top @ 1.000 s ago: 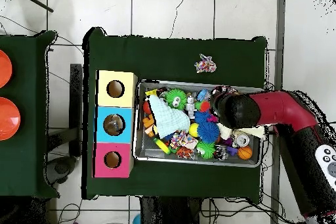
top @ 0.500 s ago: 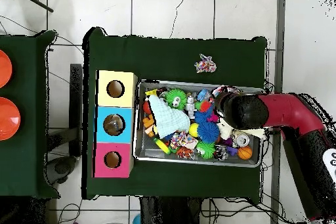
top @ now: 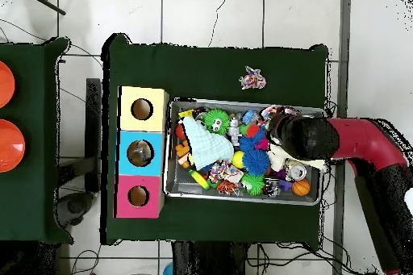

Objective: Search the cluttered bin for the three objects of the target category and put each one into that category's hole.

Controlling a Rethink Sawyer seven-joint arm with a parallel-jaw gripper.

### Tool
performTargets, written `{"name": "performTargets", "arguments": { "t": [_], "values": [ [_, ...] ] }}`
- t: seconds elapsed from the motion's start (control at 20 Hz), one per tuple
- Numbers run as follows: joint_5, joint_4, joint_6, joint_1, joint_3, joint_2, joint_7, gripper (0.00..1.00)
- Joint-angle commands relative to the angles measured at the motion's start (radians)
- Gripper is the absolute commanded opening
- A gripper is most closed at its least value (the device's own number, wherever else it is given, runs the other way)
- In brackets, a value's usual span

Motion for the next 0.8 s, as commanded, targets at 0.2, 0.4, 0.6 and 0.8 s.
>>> {"name": "performTargets", "arguments": {
  "t": [0.2,0.4,0.6,0.8],
  "values": [
    [0.027,-0.016,-0.033,0.017,-0.058,0.005,0.132,1.00],
    [0.033,-0.016,-0.036,0.017,-0.063,0.003,0.140,1.00],
    [0.071,-0.008,-0.017,0.017,-0.080,-0.021,0.189,1.00],
    [0.092,-0.007,-0.019,0.021,-0.096,-0.038,0.205,1.00]
  ]
}}
